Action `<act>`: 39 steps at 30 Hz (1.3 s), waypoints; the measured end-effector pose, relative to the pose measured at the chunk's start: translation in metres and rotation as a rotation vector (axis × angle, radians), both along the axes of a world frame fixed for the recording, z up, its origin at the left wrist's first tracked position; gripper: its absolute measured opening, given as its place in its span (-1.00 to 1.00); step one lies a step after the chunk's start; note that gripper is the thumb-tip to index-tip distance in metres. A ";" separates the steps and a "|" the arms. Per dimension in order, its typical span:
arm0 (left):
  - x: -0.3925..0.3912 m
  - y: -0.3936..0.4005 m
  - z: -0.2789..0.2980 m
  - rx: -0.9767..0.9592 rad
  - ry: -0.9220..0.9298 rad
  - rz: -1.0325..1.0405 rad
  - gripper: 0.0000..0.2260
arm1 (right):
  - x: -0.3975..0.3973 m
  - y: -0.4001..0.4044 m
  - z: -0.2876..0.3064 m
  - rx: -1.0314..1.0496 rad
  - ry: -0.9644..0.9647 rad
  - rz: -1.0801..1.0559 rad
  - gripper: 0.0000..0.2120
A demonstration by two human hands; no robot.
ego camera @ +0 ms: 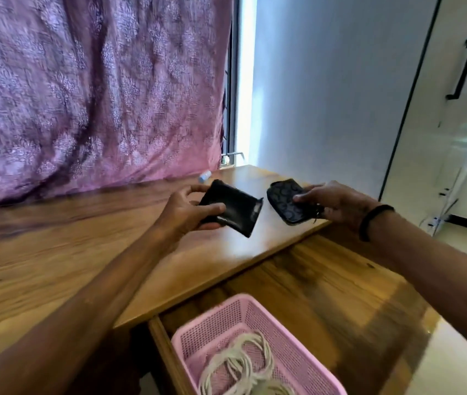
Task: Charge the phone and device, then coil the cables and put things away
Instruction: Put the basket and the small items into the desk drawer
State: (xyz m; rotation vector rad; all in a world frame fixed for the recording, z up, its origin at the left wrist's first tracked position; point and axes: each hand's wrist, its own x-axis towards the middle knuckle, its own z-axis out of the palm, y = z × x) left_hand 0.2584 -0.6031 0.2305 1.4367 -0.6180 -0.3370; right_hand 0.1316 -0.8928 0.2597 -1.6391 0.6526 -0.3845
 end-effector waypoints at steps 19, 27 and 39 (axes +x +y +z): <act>-0.114 -0.078 -0.036 1.005 -0.430 -0.274 -0.68 | -0.134 -0.012 -0.080 -0.311 0.667 0.373 -0.75; -0.105 -0.094 -0.052 1.381 -0.680 -0.329 -0.59 | -0.126 -0.020 -0.094 -0.363 0.644 0.304 -0.69; -0.096 -0.070 -0.036 0.859 -0.913 -0.380 -0.81 | -0.102 0.011 -0.075 -0.719 0.690 0.376 -0.72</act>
